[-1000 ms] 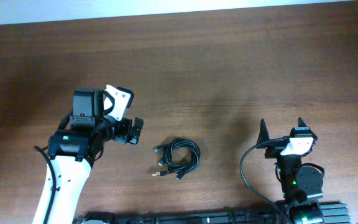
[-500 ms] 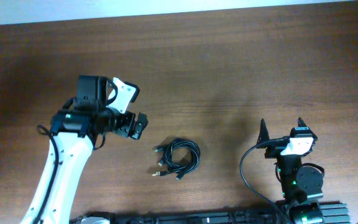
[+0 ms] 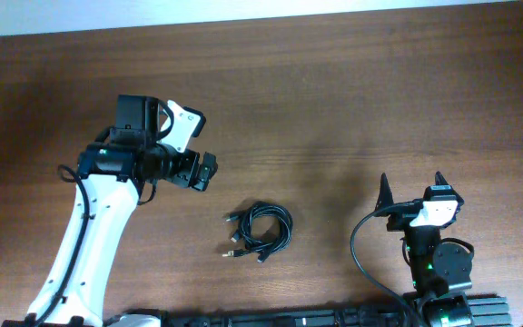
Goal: Untangle cables
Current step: 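Raise the left arm and move the left gripper toward the black cable coil, then lower the left gripper onto the black cable coil and close on it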
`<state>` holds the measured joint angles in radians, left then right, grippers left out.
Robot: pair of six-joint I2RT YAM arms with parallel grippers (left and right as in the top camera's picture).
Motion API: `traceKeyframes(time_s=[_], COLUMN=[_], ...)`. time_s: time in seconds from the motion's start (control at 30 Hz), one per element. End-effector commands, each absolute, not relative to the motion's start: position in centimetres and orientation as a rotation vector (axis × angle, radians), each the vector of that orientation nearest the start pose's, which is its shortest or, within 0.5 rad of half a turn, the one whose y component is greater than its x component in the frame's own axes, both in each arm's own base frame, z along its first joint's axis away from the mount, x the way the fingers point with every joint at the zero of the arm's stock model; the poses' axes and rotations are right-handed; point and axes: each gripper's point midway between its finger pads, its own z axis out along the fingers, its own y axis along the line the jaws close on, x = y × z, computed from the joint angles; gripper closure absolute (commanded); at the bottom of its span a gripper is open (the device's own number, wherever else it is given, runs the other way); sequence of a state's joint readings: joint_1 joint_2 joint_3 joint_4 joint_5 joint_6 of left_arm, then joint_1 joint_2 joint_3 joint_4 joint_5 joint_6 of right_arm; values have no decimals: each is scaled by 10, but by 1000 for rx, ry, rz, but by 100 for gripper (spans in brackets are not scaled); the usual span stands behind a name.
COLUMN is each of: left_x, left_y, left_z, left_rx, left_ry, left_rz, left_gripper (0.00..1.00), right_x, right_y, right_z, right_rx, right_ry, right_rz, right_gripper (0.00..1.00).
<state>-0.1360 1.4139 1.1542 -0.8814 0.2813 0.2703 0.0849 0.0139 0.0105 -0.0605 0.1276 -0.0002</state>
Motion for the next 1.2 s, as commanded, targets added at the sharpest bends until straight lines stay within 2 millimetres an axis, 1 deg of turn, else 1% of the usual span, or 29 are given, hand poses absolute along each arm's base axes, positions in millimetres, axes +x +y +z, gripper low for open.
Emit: traceKeyframes(time_s=[0.0,0.3,0.5,0.77,0.83,0.9,1.03,1.1,1.17], left_x=[328,330,329,325,320,311,300,294,292], left_y=[-94,-95,-110,-112,-114,-117,-124,-130,-139], left_z=[160,161,167,166,164,160,154,148,141], left_rx=[638,638,661,668,747,899,1157,1328,1427], left_ry=[2569,2557,2514,2523,2513,2488,2412,2339,2297], left_rz=[-350,-351,-465,-490,-479,-454,-425,-407,-410], left_gripper=[1,1,1,1,1,0,3,4,2], right_x=[246,246,246,246,246,246,246,246,246], right_y=[-6,-6,-6,-6,-6,-6,-6,-6,-6], right_z=[159,159,159,159,159,159,159,159,159], right_rx=[53,53,53,53,53,53,53,53,53], right_ry=[1635,1635,1635,1635,1635,1635,1635,1635,1635], right_rz=[-57,-57,-57,-57,-57,-57,-57,-57,-57], right_gripper=[1,1,1,1,1,1,1,1,1])
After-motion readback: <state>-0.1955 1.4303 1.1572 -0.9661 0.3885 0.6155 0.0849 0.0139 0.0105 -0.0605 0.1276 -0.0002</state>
